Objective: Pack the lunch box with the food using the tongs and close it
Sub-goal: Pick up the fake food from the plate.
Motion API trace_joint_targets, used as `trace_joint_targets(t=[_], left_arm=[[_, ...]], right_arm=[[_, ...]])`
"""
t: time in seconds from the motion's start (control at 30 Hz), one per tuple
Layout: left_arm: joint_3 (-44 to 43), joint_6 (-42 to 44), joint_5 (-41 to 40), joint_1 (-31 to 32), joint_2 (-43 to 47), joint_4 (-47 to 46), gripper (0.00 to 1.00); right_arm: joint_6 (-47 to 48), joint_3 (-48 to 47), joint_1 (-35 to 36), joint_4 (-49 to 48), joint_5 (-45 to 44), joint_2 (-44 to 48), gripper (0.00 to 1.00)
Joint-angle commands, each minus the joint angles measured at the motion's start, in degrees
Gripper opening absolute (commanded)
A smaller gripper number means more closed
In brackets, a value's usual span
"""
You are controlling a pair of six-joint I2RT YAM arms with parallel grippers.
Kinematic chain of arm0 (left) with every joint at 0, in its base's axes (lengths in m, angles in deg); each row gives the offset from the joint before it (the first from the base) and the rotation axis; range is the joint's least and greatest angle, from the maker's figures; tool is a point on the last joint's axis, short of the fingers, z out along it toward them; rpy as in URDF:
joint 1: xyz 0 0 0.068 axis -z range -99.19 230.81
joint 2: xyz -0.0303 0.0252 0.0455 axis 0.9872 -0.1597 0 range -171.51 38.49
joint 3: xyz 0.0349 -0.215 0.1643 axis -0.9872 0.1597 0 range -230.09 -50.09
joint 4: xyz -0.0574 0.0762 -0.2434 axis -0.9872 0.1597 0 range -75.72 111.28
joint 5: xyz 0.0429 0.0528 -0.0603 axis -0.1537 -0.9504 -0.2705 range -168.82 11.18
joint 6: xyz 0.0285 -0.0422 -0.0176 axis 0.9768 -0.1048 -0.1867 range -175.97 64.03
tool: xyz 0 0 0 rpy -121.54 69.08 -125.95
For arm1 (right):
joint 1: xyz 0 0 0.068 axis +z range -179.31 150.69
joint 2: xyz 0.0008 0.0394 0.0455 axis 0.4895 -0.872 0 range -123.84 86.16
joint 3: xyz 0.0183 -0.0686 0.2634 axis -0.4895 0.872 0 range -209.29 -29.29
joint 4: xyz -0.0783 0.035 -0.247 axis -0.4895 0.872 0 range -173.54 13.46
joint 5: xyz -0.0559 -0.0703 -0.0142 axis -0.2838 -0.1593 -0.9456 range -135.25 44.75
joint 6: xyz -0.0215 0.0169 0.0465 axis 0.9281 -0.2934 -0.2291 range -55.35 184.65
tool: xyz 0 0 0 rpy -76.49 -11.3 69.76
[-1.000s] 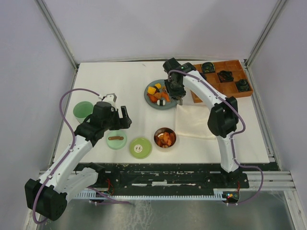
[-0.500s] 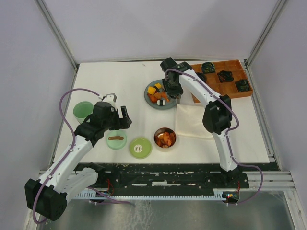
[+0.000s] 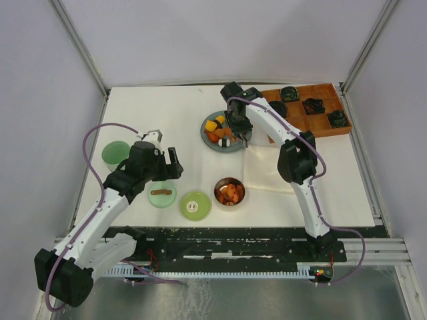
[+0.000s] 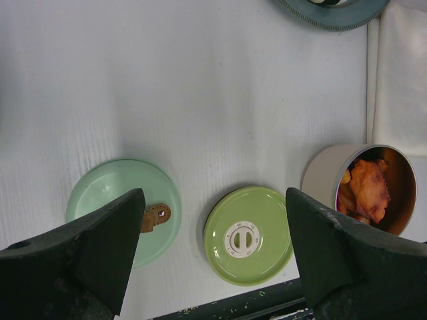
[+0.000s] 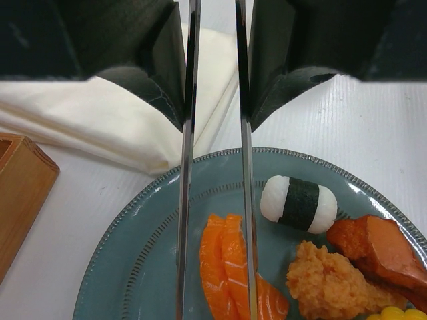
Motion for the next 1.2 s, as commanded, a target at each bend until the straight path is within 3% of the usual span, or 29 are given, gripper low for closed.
trace_joint_targets(t=[0.0,0.33,1.17], left_arm=[[-0.59,-0.83,-0.07,-0.31,0.66,-2.16,0.92],[-0.59,-0.83,-0.07,-0.30,0.76,-2.13,0.92],[-0.59,-0.77,0.19,-0.30,0.64,-2.17,0.92]], right_arm=[[-0.65,-1.18,0.04,-0.64,-0.45,1.63,0.43],[-1.12,2.97,-0.25,-2.47,-2.96,6.72,0.39],[-4.65,18.77,-3.74,-9.10,4.79,21.06,0.38]])
